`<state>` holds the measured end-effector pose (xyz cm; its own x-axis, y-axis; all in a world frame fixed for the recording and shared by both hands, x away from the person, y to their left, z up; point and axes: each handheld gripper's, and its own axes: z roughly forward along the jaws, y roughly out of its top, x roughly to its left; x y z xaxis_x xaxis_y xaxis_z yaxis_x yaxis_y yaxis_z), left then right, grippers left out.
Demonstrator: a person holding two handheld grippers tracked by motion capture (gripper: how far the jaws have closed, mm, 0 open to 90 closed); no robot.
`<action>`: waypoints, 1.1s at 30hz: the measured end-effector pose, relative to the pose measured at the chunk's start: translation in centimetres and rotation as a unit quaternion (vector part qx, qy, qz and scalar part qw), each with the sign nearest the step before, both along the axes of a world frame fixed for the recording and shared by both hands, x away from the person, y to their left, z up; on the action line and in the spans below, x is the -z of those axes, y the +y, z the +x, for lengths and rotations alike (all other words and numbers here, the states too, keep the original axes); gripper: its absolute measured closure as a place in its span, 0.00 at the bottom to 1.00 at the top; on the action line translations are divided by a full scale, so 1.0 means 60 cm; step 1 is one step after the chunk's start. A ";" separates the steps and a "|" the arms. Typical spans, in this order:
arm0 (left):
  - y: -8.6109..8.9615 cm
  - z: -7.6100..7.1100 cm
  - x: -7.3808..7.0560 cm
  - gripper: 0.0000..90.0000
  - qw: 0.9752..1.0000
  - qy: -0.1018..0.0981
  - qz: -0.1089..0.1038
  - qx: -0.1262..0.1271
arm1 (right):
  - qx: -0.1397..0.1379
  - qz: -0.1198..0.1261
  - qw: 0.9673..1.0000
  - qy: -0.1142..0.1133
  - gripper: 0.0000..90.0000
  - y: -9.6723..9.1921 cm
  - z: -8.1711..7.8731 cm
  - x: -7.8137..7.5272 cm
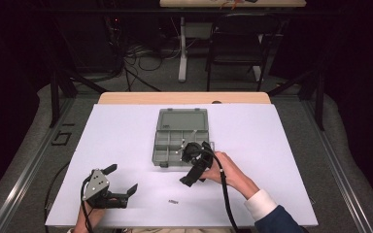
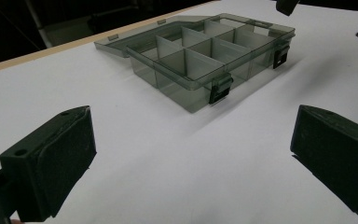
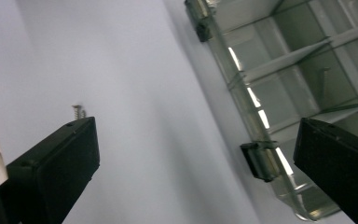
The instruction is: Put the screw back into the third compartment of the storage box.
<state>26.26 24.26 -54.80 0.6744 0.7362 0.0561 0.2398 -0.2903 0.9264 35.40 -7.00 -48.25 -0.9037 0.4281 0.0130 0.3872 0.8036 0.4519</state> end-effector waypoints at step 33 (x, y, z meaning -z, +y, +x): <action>0.000 0.001 0.000 0.00 1.000 0.000 0.004 -0.002 | -0.066 -0.026 0.997 0.030 0.51 0.065 -0.070 0.058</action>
<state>26.31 24.27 -54.82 0.6722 0.7377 0.0620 0.2417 -0.2978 0.9235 31.22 -3.09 -51.71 -0.9504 0.3073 0.0489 0.3016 0.8712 0.3873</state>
